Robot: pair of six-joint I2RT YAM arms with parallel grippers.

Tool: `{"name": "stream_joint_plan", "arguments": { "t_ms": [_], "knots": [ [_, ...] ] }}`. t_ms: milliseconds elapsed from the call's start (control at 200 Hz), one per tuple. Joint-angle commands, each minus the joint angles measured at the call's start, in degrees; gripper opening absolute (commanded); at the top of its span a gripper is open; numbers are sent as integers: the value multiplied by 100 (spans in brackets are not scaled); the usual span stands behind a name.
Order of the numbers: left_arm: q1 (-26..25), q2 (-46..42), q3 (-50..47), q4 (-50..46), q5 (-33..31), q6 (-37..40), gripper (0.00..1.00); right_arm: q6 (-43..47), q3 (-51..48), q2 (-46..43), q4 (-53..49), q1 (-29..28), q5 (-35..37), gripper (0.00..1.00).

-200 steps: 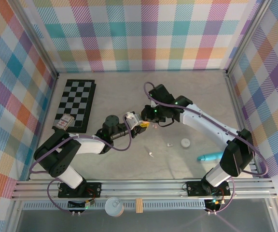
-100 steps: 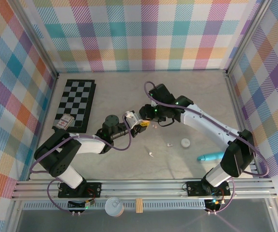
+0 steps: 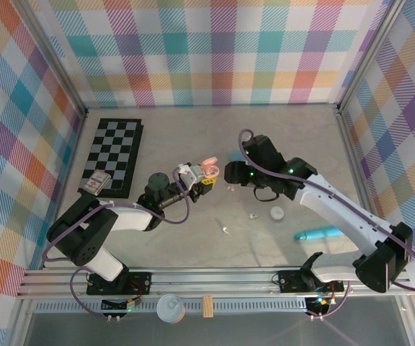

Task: Insert wireless bluetooth earbuds into charging case

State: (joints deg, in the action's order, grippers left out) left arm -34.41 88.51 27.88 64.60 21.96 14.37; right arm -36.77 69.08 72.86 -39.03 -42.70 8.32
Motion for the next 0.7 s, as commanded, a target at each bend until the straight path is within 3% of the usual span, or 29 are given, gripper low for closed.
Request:
{"name": "stream_joint_plan", "arguments": {
  "t_ms": [0,80,275,695],
  "knots": [
    [105,-343,-135,140,112,-30,25,-188,-461,-295,252,113,751,57],
    [144,-449,-207,122,108,-32,25,-503,-948,-471,559,396,688,57],
    [172,-848,-367,-75,133,-41,25,-1399,-2027,-341,1848,1255,-774,56],
    [181,-1850,-586,-477,215,-245,25,-2098,-1807,1791,3223,1223,-2016,56]
  ]
}}
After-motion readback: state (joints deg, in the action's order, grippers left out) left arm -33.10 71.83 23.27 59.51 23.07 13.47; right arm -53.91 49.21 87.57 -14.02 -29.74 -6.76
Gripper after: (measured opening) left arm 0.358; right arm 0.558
